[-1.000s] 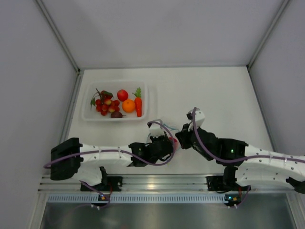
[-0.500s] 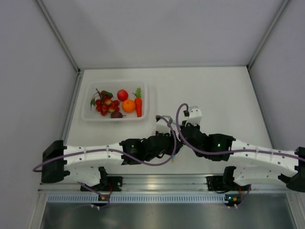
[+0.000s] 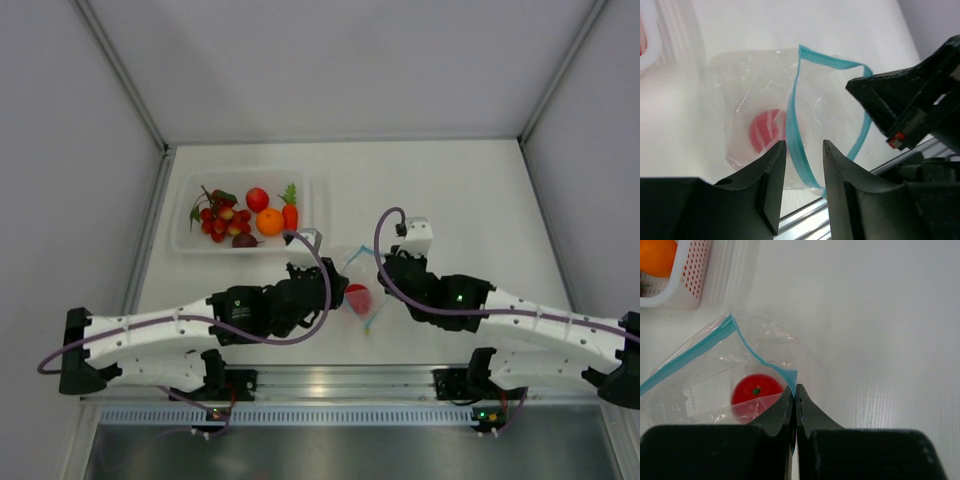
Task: Open the zip-top bag and remove the fake food
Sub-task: Pick up the fake fruit from the zipper food storage bag.
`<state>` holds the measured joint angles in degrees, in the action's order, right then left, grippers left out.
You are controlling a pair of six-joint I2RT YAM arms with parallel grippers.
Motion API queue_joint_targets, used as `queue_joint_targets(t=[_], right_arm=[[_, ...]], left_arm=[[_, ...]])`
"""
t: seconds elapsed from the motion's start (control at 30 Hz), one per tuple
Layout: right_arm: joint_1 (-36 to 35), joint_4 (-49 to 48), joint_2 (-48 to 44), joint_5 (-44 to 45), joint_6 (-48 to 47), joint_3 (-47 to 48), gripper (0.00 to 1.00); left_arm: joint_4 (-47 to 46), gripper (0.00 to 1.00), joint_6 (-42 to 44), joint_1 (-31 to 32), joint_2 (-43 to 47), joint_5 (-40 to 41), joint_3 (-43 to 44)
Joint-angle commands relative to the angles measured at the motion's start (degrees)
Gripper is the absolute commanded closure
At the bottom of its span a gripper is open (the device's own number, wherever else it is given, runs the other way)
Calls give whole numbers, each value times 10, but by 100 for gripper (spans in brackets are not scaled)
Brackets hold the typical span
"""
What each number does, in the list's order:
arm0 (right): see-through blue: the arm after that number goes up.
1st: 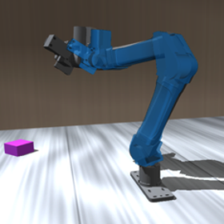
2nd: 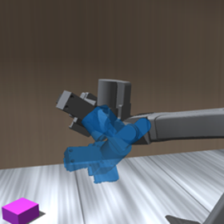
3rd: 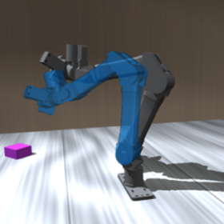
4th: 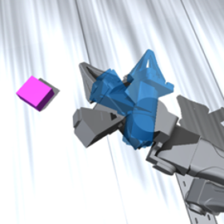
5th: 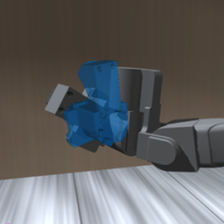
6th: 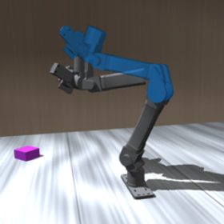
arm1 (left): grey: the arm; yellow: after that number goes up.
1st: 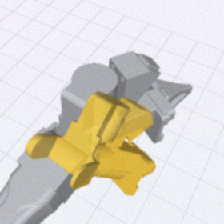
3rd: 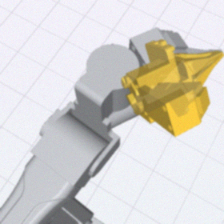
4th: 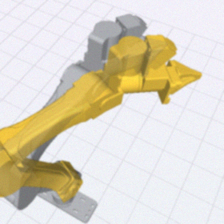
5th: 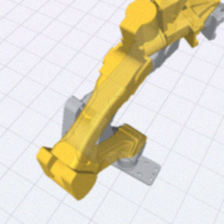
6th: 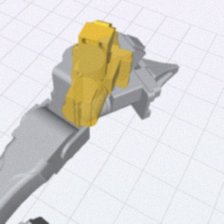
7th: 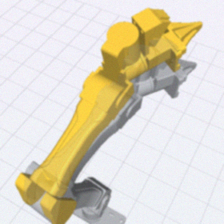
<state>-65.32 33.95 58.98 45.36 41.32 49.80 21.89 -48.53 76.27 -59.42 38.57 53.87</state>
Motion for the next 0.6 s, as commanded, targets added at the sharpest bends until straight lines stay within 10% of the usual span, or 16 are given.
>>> queue_joint_targets(t=[0.0, 0.2, 0.33, 0.57], right_arm=[[7, 7, -11, 12, 14, 16, 100], [1, 1, -26, -2, 9, 21, 100], [0, 2, -54, 1, 5, 9, 100], [2, -9, -111, -11, -6, -16, 100]], left_arm=[[59, 59, -3, 1, -38, 21, 26], [59, 48, 4, -6, -97, -10, 48], [69, 81, -4, -19, -121, -7, 45], [68, 100, 0, -47, -149, -5, 52]])
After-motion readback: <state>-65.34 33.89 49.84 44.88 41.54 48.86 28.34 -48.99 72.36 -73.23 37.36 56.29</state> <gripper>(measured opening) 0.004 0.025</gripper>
